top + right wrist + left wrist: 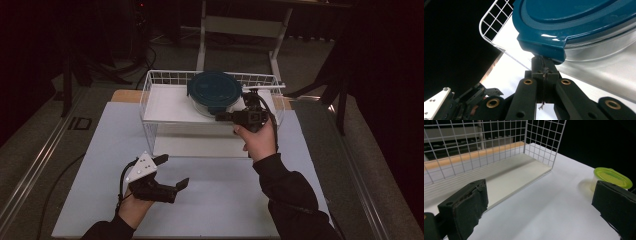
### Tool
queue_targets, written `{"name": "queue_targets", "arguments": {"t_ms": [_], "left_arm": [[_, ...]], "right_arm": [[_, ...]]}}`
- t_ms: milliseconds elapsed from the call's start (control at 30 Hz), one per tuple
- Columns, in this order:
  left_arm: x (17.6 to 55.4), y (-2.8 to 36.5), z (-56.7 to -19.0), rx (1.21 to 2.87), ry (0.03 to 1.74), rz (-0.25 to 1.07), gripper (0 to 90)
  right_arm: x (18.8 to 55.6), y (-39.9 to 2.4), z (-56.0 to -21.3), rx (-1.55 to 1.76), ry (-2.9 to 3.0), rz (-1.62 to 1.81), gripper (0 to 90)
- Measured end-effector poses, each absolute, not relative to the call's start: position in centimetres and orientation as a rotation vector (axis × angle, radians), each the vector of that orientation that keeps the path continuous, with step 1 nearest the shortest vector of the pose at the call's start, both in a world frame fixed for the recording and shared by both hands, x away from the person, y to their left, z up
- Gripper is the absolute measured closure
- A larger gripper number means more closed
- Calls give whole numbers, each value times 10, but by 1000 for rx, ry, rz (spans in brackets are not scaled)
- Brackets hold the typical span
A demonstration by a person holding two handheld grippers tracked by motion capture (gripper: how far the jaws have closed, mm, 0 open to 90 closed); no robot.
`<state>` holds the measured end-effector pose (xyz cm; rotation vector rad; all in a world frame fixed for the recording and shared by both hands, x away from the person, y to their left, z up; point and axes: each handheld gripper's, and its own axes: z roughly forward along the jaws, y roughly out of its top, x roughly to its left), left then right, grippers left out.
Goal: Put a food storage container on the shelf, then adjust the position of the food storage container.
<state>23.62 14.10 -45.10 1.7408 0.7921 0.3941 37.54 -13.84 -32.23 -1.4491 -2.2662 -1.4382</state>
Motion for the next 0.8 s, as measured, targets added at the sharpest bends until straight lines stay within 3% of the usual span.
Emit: {"name": "queue_targets", "arguments": {"t_ms": [133,367,700,800], "left_arm": [[236,142,-452,1741,792,394,0],[233,145,-448,1734,742,358,0],[222,165,-454,1749,740,393,0],[219,167,-461,1748,737,393,0]], "right_arm": [[375,-136,-325,-1435,-2274,-1430,878],[357,-139,-327,-1354,-2334,-1451,760],[329,-166,-326,-1173,-2364,-1608,245],[318,-177,-331,-1113,-2379,-1681,199]]}}
